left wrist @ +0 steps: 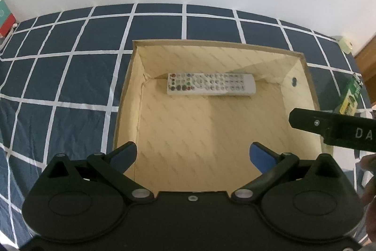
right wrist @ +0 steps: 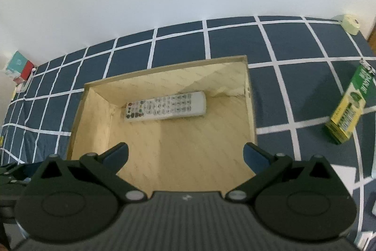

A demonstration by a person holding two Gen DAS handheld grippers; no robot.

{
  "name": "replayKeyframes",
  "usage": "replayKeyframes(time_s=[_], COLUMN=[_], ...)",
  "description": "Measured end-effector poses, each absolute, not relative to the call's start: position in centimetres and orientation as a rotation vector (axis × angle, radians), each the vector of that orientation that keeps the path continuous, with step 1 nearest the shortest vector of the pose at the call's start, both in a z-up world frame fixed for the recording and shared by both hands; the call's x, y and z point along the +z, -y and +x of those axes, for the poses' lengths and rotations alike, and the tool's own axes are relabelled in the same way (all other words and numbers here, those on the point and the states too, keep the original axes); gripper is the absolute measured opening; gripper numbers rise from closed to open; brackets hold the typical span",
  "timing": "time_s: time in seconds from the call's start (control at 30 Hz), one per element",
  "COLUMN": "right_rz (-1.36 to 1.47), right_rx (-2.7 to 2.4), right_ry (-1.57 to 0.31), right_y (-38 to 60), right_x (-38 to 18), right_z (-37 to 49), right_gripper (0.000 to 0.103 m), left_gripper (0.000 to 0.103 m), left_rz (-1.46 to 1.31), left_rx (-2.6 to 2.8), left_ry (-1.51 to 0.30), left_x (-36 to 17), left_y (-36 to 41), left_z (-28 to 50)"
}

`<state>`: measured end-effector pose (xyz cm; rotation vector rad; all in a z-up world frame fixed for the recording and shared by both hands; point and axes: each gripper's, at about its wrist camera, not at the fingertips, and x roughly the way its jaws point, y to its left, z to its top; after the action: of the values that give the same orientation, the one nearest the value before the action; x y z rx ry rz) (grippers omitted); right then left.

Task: Organize objects
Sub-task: 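Move both grippers toward the white block-shaped pad on the bed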

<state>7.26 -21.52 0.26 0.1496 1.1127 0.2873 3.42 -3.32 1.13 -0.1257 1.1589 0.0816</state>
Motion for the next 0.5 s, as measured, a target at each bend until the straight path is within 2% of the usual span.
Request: replayKeyframes(time_s=[0.5], right_rz=[0.206], right_rx=[0.212], right_ry=[-1.096], right_y=[27.3], right_x=[1.5], right_z=[1.0], right_gripper=[0.103], left_gripper=[0.103], left_rz=[-0.073], left_rx=[0.004], left_ry=[-1.156], left_x=[2.5], left_y=[9.8], left_z=[-1.0])
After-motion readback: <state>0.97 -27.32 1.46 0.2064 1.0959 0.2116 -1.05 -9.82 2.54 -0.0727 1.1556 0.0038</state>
